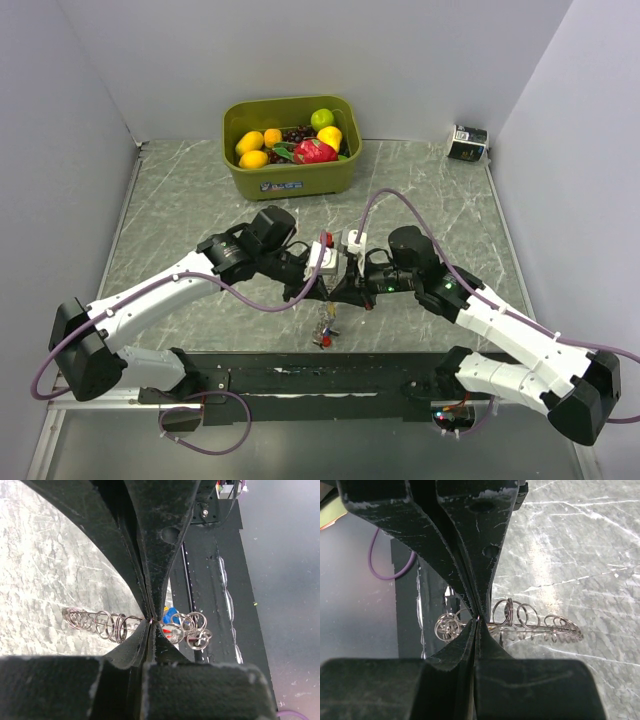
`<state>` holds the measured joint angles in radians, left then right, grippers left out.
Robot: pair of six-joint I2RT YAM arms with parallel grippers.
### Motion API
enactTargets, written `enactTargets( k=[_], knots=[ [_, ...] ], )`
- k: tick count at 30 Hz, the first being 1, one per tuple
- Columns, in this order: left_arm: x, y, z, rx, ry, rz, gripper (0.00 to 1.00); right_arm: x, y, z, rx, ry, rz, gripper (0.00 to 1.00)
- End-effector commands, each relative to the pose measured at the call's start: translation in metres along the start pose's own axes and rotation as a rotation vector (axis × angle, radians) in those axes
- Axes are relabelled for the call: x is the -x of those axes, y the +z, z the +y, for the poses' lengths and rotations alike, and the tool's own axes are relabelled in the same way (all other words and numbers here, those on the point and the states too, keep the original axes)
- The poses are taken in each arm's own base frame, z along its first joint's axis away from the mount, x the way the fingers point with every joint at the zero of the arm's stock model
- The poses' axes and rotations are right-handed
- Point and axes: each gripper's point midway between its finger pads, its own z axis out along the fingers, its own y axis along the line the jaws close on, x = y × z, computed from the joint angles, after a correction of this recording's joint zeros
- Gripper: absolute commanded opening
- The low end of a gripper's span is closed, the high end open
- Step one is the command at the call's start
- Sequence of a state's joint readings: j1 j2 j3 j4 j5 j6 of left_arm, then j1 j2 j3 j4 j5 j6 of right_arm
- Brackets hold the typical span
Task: Put the keys on the keyring
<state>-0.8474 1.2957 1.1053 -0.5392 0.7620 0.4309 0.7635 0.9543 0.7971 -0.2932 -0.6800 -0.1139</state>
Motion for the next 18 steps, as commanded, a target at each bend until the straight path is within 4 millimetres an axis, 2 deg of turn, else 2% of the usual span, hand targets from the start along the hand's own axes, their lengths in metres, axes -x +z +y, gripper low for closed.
enactTargets(
  k=[1,6,12,18],
  knots=[
    [0.020,-0.002,0.003,0.026,0.055,-0.081,0.01,0.031,-0.005,0.005,0.004,-0.073,-0.102,0.00],
    [0.024,-0.005,0.002,0.068,0.059,-0.142,0.01,0.036,-0.008,0.004,-0.015,-0.072,-0.120,0.00],
    [0.032,-0.008,0.004,0.112,0.064,-0.212,0.01,0.047,-0.018,0.000,-0.078,-0.078,-0.180,0.19],
    [0.039,-0.011,0.004,0.139,0.076,-0.286,0.01,0.055,-0.031,-0.003,-0.138,-0.087,-0.243,0.34]
  ],
)
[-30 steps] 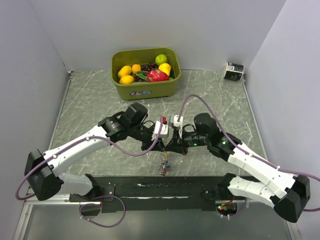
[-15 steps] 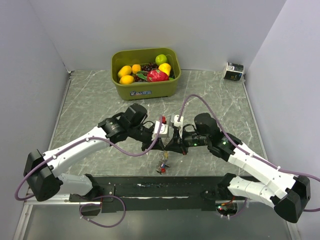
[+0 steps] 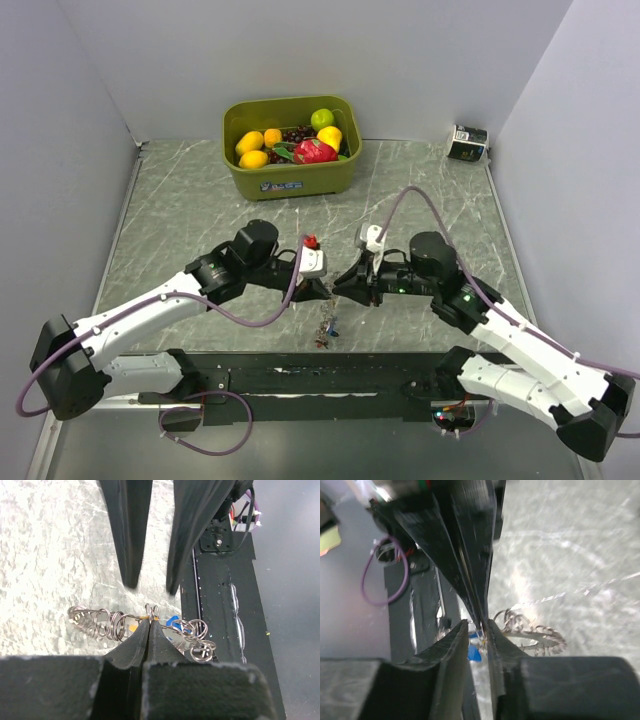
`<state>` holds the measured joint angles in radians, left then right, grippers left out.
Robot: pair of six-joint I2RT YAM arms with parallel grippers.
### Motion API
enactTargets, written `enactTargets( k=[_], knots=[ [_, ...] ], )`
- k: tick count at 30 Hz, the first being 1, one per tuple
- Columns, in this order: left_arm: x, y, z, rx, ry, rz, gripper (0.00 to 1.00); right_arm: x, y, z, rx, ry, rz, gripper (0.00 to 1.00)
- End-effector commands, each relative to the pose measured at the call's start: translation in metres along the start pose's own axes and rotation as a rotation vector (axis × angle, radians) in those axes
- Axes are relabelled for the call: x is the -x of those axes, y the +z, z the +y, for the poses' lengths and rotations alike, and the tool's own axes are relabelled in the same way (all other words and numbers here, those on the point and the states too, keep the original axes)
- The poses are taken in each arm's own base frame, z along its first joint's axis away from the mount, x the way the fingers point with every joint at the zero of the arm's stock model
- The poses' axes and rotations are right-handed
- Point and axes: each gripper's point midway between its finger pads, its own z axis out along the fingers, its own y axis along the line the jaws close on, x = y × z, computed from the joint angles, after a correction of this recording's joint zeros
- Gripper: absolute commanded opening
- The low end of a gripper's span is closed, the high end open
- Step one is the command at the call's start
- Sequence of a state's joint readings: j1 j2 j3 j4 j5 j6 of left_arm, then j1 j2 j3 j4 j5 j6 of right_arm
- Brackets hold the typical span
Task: Put the keys on the keyring
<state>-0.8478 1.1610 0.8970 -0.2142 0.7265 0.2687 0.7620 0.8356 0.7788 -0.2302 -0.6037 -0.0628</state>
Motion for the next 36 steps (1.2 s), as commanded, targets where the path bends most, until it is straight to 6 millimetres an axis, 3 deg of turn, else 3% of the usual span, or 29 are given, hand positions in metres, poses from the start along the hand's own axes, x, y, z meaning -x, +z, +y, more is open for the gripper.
enactTargets(
  k=[1,13,20,36],
  knots=[
    [0.035,-0.004,0.003,0.042,0.062,-0.138,0.01,0.029,-0.010,-0.006,-0.058,-0.040,-0.122,0.36],
    [0.050,-0.015,0.004,0.114,0.106,-0.280,0.01,0.026,-0.013,-0.008,-0.050,-0.029,-0.139,0.54],
    [0.061,-0.025,0.003,0.155,0.142,-0.359,0.01,0.030,-0.018,0.005,0.003,-0.067,-0.179,0.71],
    [0.074,-0.036,-0.012,0.125,0.205,-0.435,0.01,0.026,-0.013,0.007,0.038,-0.075,-0.156,0.73]
  ],
)
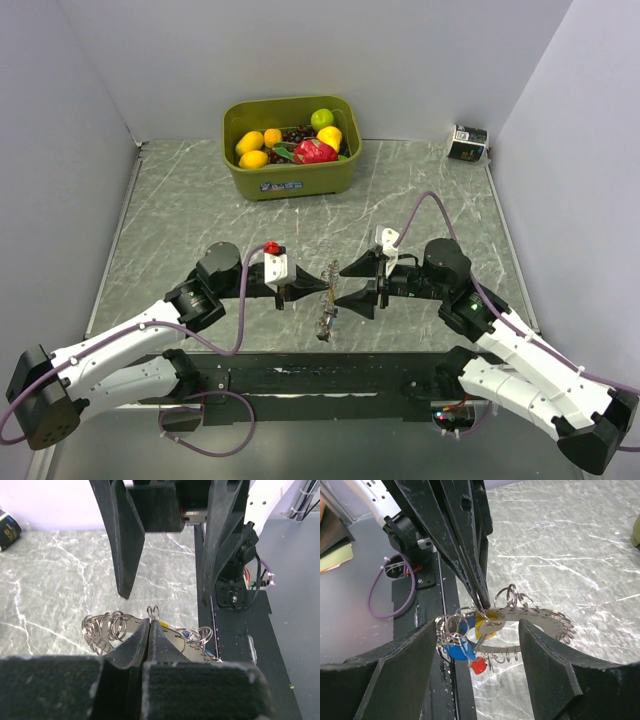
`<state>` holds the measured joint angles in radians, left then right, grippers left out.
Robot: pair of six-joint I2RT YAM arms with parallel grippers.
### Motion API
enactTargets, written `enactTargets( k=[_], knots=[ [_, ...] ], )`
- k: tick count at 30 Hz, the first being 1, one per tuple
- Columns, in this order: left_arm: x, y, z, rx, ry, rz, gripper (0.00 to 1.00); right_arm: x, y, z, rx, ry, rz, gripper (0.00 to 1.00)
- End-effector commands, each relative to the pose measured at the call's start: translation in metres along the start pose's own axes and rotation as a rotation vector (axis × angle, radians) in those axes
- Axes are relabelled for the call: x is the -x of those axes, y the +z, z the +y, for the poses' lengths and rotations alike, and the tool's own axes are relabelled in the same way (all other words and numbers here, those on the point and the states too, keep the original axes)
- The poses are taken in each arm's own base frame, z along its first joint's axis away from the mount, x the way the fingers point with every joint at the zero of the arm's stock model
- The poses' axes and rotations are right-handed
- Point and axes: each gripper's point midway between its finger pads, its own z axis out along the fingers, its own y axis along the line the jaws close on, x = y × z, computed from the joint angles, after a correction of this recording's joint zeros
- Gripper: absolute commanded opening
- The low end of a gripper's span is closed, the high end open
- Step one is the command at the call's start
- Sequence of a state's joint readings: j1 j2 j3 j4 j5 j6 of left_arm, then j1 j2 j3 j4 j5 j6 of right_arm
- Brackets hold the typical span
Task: Put the keys on the keyring
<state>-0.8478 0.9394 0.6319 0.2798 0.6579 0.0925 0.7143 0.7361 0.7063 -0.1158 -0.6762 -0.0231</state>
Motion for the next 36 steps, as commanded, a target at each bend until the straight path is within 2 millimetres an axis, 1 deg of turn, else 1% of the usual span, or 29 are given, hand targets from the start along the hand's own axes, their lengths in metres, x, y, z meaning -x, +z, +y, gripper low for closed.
enactTargets(
  k=[1,6,12,18,20,21,23,24,26,27,32,33,36],
  knots=[
    [0.036,-0.002,-0.004,-0.025,0.079,-0.118,0.01,0.010,0.002,0.000,0.016,-0.041,-0.032,0.72],
    [0.040,-0.001,-0.009,-0.051,0.086,-0.128,0.01,0.012,0.002,0.001,0.023,-0.043,-0.040,0.67],
    [0.043,-0.002,-0.008,-0.049,0.093,-0.138,0.01,0.013,0.002,0.002,0.027,-0.047,-0.044,0.64],
    [0.043,-0.001,-0.014,-0.086,0.086,-0.138,0.01,0.013,0.002,0.001,0.026,-0.050,-0.050,0.57],
    [0.043,0.000,-0.016,-0.097,0.081,-0.138,0.01,0.014,0.003,0.003,0.035,-0.050,-0.051,0.53],
    [0.043,0.000,-0.016,-0.100,0.083,-0.141,0.01,0.014,0.003,0.003,0.038,-0.050,-0.051,0.48],
    [0.044,-0.001,-0.017,-0.105,0.084,-0.144,0.01,0.012,0.004,0.003,0.046,-0.046,-0.043,0.41],
    [0.045,-0.001,-0.017,-0.106,0.083,-0.145,0.01,0.011,0.004,0.004,0.050,-0.047,-0.042,0.35],
    [0.046,-0.001,-0.017,-0.101,0.086,-0.151,0.01,0.009,0.005,0.003,0.049,-0.045,-0.036,0.28],
    [0.046,-0.002,-0.017,-0.096,0.086,-0.152,0.01,0.009,0.005,0.002,0.046,-0.045,-0.035,0.23],
    [0.052,-0.004,-0.018,-0.096,0.096,-0.176,0.01,0.004,0.005,0.003,0.048,-0.046,-0.031,0.12],
    [0.054,-0.005,-0.019,-0.099,0.097,-0.181,0.01,0.004,0.006,0.003,0.050,-0.045,-0.030,0.08],
    [0.055,-0.005,-0.019,-0.099,0.098,-0.189,0.01,0.003,0.005,0.004,0.058,-0.047,-0.025,0.02]
  ],
)
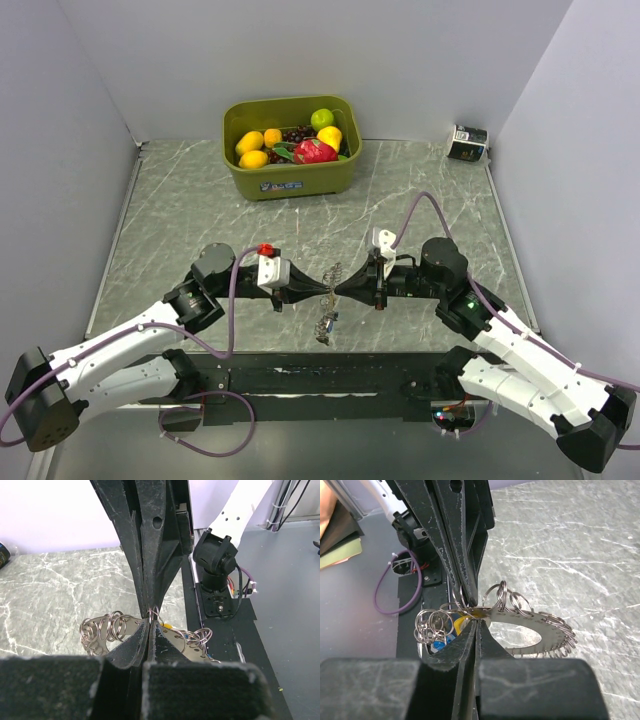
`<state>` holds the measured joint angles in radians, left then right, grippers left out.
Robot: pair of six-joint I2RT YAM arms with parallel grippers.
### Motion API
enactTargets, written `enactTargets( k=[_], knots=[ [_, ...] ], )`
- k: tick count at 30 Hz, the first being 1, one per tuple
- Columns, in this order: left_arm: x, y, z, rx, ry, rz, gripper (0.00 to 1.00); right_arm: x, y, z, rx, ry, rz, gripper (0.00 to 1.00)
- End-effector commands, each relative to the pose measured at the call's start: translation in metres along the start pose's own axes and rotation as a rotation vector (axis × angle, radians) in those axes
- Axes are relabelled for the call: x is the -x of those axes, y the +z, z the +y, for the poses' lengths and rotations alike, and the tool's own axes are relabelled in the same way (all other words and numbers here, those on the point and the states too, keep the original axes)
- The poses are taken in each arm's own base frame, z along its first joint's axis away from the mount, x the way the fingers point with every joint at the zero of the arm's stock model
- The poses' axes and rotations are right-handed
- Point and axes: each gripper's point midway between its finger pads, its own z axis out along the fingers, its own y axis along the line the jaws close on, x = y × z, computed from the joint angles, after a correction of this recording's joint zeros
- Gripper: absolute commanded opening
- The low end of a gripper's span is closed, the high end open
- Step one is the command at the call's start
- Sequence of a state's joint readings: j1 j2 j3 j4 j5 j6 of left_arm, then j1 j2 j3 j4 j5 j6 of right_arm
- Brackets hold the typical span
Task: Put the keys on the keyring
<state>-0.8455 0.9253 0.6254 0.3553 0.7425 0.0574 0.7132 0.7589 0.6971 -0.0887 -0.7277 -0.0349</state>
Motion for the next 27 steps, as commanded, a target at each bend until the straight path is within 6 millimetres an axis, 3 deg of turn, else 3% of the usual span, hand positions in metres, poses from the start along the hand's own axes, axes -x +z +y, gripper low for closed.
enactTargets(
  k=[1,16,20,23,24,25,27],
  knots=[
    [0.037,-0.002,-0.005,-0.022,0.083,-0.117,0.01,0.006,0.001,-0.001,0.007,-0.037,-0.026,0.01],
    [0.045,-0.012,-0.006,-0.020,0.072,-0.175,0.01,0.009,-0.003,0.004,0.021,-0.059,-0.029,0.00],
    [0.040,-0.012,-0.007,-0.032,0.053,-0.169,0.01,0.021,-0.010,0.010,0.018,-0.091,-0.067,0.20],
    [0.038,-0.012,-0.010,-0.056,0.044,-0.164,0.01,0.031,-0.015,0.017,0.033,-0.121,-0.103,0.40],
    [0.037,-0.010,-0.010,-0.064,0.037,-0.159,0.01,0.035,-0.016,0.019,0.042,-0.134,-0.117,0.54],
    [0.037,-0.010,-0.010,-0.070,0.038,-0.158,0.01,0.038,-0.016,0.022,0.059,-0.141,-0.123,0.60],
    [0.035,-0.008,-0.012,-0.084,0.029,-0.152,0.01,0.044,-0.016,0.030,0.108,-0.154,-0.132,0.65]
  ],
)
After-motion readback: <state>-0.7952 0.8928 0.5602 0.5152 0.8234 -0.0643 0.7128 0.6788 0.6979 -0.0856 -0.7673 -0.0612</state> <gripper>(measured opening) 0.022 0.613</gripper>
